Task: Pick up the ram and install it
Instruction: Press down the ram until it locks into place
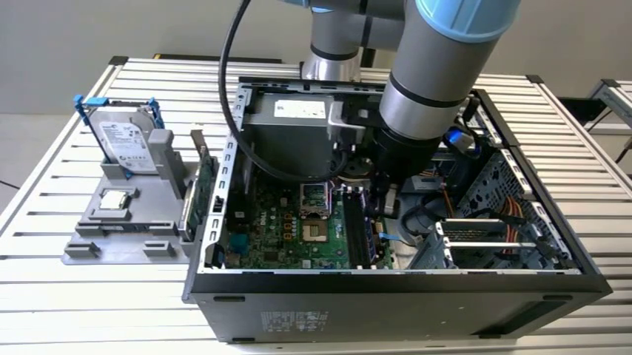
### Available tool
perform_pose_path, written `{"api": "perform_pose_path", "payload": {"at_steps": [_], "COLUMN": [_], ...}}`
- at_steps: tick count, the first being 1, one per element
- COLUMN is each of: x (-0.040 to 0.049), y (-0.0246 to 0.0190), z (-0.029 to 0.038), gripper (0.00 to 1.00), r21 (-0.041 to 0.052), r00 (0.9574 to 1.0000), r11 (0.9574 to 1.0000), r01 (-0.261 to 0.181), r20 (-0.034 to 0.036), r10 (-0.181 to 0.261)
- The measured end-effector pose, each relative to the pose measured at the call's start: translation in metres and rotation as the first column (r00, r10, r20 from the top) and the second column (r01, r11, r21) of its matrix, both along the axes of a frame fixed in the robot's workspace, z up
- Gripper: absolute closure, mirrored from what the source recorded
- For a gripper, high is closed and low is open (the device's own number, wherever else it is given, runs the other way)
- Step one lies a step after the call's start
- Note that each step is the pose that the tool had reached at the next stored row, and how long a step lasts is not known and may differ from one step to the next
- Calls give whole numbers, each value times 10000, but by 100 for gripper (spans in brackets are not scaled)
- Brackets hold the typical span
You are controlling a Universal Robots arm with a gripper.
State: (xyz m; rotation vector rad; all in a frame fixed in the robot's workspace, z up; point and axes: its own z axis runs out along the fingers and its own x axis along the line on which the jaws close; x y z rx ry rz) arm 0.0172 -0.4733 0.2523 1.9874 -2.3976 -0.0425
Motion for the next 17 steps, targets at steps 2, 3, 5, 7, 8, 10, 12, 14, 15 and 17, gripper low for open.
{"api": "perform_pose_path", "payload": {"at_steps": [2,3,5,7,8,10,12,14,15,17], "x": [0,0,0,0,-1,-1,0,1,1,9], "y": [0,0,0,0,0,0,0,0,0,0], "z": [0,0,0,0,0,0,0,0,0,0], "gripper": [100,100,100,100,100,100,100,100,100,100], "r21": [0,0,0,1,1,1,1,1,1,0], "r00": [9997,9993,9982,9965,9955,9944,9916,9885,9873,9854], "r11": [9997,9993,9982,9965,9955,9944,9916,9885,9873,9854], "r01": [-246,-374,-607,-837,-943,-1061,-1296,-1512,-1592,-1700], "r20": [0,0,0,0,0,0,0,2,5,10], "r10": [246,374,607,837,943,1061,1296,1512,1592,1700]}}
